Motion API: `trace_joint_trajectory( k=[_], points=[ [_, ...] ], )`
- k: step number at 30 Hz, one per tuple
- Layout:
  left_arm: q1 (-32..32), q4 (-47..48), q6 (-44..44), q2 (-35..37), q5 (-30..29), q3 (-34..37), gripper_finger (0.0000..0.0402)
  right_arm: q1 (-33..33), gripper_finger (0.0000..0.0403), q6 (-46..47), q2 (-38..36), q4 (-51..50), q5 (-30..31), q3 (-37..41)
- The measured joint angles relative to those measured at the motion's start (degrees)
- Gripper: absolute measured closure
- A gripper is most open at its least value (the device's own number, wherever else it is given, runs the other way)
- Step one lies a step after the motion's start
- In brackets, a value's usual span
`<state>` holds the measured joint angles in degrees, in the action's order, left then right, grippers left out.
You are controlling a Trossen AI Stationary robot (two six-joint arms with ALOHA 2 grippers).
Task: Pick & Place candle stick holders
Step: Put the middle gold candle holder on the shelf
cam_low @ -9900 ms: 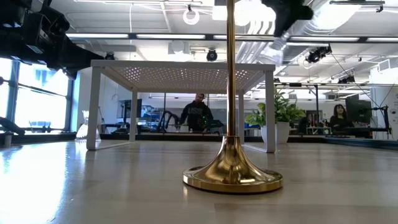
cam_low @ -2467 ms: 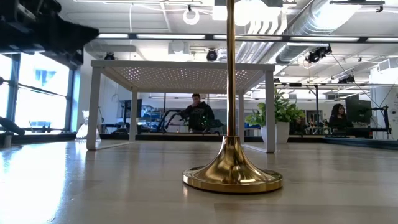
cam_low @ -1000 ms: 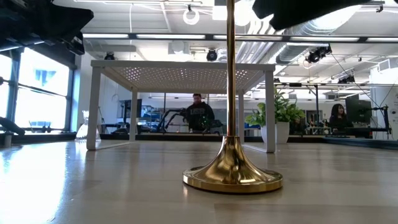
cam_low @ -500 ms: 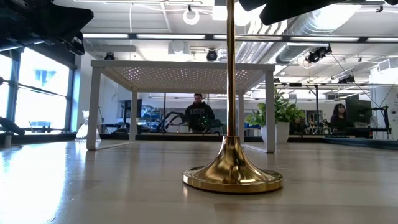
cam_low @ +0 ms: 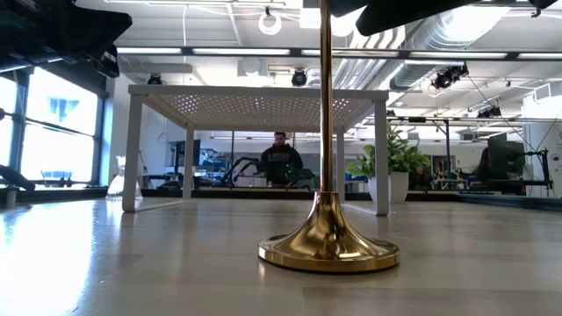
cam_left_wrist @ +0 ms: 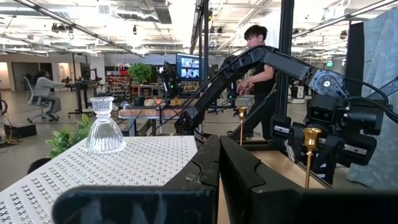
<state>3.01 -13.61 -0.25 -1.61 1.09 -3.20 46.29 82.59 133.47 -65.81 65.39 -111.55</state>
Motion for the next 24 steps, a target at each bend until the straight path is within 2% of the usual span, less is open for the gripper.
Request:
trace_joint_trajectory(
  k=[8, 16, 24],
  points=[
    [0.0, 0.0, 0.0, 0.0, 0.0, 0.0, 0.04, -1.9, 0.027, -7.6, 0.0, 4.6, -2.4, 0.0],
    [0.0, 0.1, 0.0, 0.0, 0.1, 0.0, 0.04, -2.1, 0.0273, -9.1, 0.0, 4.7, -2.3, 0.0],
    [0.0, 0.2, 0.0, 0.0, 0.0, 0.0, 0.04, -2.4, 0.0332, -9.7, -0.6, 3.9, -2.8, 0.0]
  ],
)
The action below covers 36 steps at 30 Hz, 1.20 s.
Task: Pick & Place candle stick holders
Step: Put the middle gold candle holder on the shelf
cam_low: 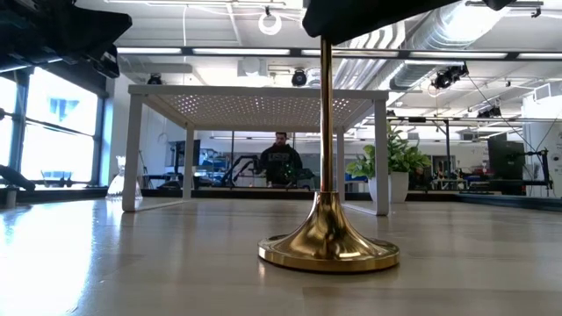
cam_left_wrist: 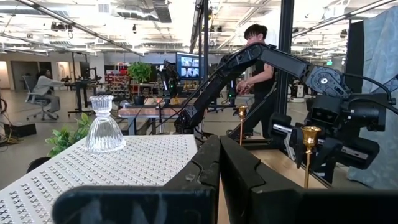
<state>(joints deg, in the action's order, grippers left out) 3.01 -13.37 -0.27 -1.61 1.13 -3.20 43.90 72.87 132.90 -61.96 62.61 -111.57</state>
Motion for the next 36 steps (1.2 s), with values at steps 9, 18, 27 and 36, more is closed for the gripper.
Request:
trace_joint_trajectory(
  k=[9, 18, 27, 36],
  points=[
    [0.0, 1.1, 0.0, 0.0, 0.0, 0.0, 0.04, -0.2, 0.039, -3.1, -0.4, 0.1, -0.2, 0.0],
    [0.0, 3.4, -3.2, 0.0, 0.3, 0.0, 0.04, -0.2, 0.0398, -5.3, -1.8, -0.5, -0.5, 0.0],
    [0.0, 3.8, -3.1, 0.0, 8.5, -0.7, 0.04, -1.0, 0.04, -9.1, -5.0, -1.3, -0.2, 0.0],
    [0.0, 12.2, -2.5, 0.0, 9.9, -5.4, 0.039, -2.5, 0.04, -13.1, -6.4, -1.3, -1.7, 0.0]
  ],
)
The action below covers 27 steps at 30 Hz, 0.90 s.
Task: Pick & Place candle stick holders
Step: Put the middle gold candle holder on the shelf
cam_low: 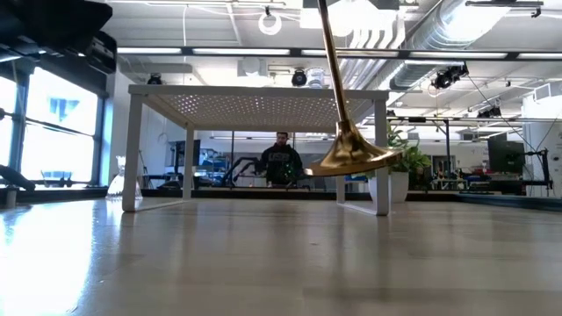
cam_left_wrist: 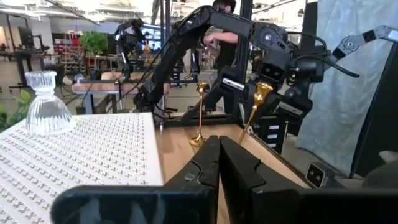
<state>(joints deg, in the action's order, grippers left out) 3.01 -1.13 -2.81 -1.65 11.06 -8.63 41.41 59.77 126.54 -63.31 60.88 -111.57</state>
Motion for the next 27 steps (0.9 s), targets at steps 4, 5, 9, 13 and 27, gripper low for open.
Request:
trace_joint_trajectory(
  k=[4, 5, 9, 13, 27],
  points=[
    [0.0, -0.9, 0.0, 0.0, 0.8, 0.0, 0.0359, -0.5, 0.04, -1.7, -0.2, 0.6, -0.3, 0.0],
    [0.0, -0.9, 0.0, 0.0, 0.8, 0.0, 0.0349, -0.6, 0.04, -2.3, -0.3, 1.1, -0.3, 0.0],
    [0.0, -0.9, -0.9, 0.0, 0.8, 0.0, 0.0303, -0.7, 0.04, -4.3, -0.3, 1.6, -0.3, 0.0],
    [0.0, -2.5, -3.7, 0.0, 0.9, 0.0, 0.0258, -1.1, 0.04, -4.6, -0.3, 1.7, -0.9, 0.0],
    [0.0, -9.5, -3.8, 0.0, 9.6, 0.0, 0.0213, -4.1, 0.04, -16.4, -3.0, 8.1, -1.5, -0.2]
  ],
)
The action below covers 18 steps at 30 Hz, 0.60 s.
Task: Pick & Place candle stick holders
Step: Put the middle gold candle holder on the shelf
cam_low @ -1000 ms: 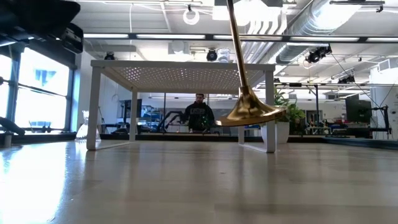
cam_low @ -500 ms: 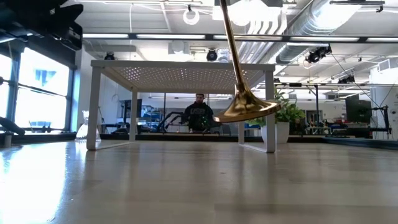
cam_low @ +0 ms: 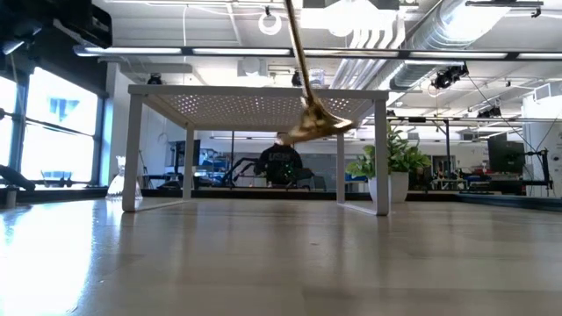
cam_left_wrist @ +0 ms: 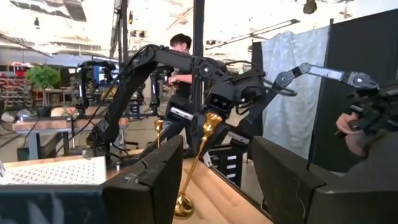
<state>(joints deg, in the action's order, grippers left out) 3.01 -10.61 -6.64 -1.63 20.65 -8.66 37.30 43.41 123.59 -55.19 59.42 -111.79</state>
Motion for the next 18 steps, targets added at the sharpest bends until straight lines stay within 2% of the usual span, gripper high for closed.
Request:
trace_joint_trajectory(
  k=[10, 18],
  points=[
    [0.0, -1.1, 2.5, -2.1, -2.3, 0.0, 0.0213, -1.8, 0.04, -14.8, -3.9, 11.7, -2.6, 0.0],
    [0.0, -9.3, 3.8, -13.1, -0.4, 0.0, 0.0213, -4.6, 0.04, -25.3, -4.7, 21.2, -9.6, 0.0]
  ],
)
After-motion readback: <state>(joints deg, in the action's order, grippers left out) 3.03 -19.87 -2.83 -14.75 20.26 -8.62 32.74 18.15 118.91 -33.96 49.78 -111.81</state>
